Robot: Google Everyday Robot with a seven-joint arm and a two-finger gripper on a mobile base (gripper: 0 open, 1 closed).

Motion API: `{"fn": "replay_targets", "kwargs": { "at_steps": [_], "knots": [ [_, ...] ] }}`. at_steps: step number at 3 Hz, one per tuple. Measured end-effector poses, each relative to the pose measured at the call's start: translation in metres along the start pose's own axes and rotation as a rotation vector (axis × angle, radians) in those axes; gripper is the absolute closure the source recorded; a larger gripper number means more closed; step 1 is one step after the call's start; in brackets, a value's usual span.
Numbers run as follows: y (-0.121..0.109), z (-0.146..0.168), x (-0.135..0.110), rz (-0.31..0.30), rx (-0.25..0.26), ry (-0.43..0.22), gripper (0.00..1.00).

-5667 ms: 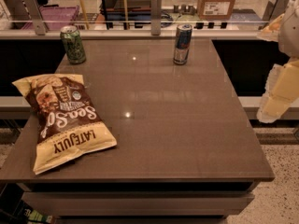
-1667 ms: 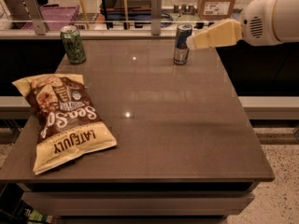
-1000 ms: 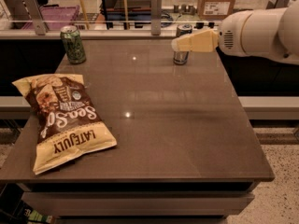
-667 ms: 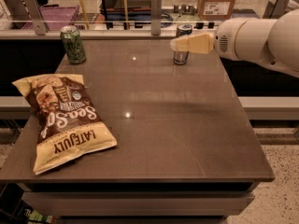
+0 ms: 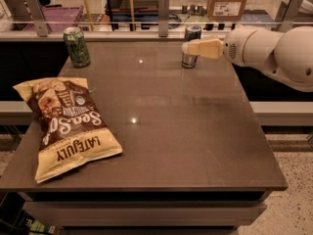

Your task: Move redbull can near brown chip bag

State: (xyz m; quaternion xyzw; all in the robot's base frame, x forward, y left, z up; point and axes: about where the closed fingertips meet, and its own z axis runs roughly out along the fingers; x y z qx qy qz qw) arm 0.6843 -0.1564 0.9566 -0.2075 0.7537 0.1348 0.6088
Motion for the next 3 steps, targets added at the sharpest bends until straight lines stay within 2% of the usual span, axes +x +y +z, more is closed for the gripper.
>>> {"fn": "replay_targets", "kwargs": {
  "at_steps": [1, 3],
  "knots": [
    [-0.014, 0.026, 0.008, -0.013, -0.031, -0.024, 0.00],
    [-0.019, 0.063, 0.013, -0.024, -0.087, -0.029, 0.00]
  ]
}}
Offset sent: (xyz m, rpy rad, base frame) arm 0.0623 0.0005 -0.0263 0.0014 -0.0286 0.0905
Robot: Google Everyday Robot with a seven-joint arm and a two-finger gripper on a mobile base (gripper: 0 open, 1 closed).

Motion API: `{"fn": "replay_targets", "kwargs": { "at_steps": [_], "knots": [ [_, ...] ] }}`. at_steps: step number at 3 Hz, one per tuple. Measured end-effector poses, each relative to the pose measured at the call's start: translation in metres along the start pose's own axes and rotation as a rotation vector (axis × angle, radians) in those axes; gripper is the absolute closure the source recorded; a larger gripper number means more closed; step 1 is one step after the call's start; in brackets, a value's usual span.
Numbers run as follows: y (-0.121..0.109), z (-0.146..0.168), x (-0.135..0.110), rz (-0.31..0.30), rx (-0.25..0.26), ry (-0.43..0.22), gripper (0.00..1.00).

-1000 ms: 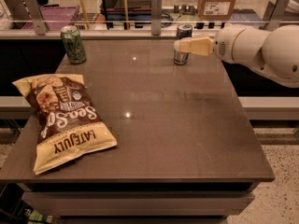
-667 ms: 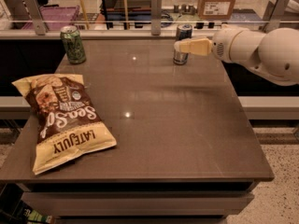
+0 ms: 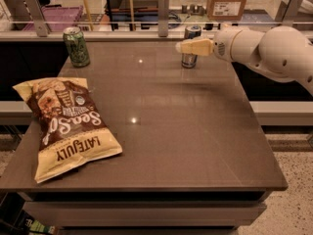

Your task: Move redbull can near brown chip bag

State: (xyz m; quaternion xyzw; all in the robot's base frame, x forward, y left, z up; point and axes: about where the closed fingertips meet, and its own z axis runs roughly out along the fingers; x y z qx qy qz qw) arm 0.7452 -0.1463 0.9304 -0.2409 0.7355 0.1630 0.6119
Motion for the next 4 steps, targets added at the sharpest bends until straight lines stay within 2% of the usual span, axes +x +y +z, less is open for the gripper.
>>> {"fn": "replay_targets", "kwargs": {
  "at_steps": [2, 3, 4],
  "knots": [
    [0.000, 0.030, 0.005, 0.019, -0.028, -0.043, 0.00],
    [0.002, 0.032, 0.005, 0.019, -0.032, -0.042, 0.18],
    [0.004, 0.034, 0.005, 0.019, -0.036, -0.042, 0.41]
  ]
}}
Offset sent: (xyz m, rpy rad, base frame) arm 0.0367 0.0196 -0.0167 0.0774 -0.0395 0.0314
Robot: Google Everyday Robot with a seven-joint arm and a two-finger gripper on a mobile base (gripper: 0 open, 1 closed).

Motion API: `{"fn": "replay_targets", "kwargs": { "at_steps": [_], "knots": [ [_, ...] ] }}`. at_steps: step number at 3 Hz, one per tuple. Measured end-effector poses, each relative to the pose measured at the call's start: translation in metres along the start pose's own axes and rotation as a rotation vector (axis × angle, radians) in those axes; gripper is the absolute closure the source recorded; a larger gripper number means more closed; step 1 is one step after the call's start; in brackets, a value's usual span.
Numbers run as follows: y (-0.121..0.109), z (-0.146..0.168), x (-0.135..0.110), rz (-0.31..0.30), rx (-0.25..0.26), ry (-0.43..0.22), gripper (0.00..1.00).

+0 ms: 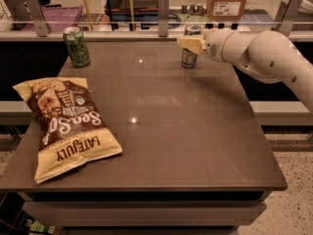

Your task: Move redbull can near brown chip bag

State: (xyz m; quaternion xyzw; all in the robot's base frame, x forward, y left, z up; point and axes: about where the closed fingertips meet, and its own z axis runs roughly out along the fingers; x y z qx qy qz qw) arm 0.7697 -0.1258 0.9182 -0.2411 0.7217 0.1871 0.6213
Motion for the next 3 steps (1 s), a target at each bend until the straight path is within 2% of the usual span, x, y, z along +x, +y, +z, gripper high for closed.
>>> {"fn": "replay_targets", "kwargs": {
  "at_steps": [2, 3],
  "knots": [
    [0.0039, 0.0034, 0.0003, 0.000, -0.007, 0.000, 0.87],
    [0.0059, 0.0052, 0.0004, 0.001, -0.011, 0.001, 1.00]
  ]
}}
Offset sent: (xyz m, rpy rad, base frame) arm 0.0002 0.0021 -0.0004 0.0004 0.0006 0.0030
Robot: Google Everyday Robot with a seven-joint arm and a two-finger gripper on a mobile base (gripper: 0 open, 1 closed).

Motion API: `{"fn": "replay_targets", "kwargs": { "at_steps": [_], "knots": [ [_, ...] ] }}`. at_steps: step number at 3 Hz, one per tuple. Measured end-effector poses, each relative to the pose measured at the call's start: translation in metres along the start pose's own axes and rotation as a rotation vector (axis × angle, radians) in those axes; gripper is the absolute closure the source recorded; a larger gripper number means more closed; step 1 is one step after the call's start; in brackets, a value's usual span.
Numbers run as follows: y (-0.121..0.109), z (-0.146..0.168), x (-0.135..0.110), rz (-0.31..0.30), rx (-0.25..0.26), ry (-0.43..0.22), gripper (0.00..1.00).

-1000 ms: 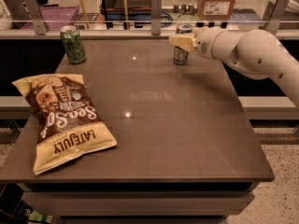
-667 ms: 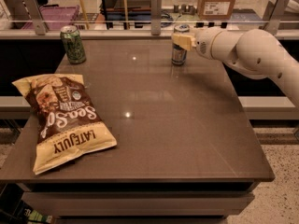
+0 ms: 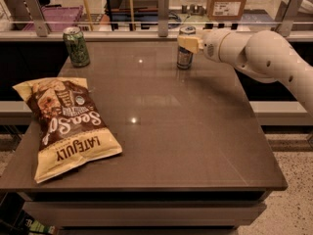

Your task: Move redbull can near brown chip bag

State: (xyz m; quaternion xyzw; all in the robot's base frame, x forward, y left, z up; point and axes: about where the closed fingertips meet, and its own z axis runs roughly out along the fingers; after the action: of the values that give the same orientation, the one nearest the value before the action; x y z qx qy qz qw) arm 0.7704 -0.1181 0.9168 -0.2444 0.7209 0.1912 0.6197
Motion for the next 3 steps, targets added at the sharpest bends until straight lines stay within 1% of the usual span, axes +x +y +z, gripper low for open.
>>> {"fn": "replay_targets", "kwargs": {
  "at_steps": [1, 2, 3],
  "knots": [
    [0.004, 0.001, -0.002, -0.002, -0.013, 0.003, 1.00],
    [0.013, -0.007, -0.011, -0.006, -0.054, 0.022, 1.00],
    [0.036, -0.031, -0.031, -0.017, -0.129, 0.040, 1.00]
  ]
}}
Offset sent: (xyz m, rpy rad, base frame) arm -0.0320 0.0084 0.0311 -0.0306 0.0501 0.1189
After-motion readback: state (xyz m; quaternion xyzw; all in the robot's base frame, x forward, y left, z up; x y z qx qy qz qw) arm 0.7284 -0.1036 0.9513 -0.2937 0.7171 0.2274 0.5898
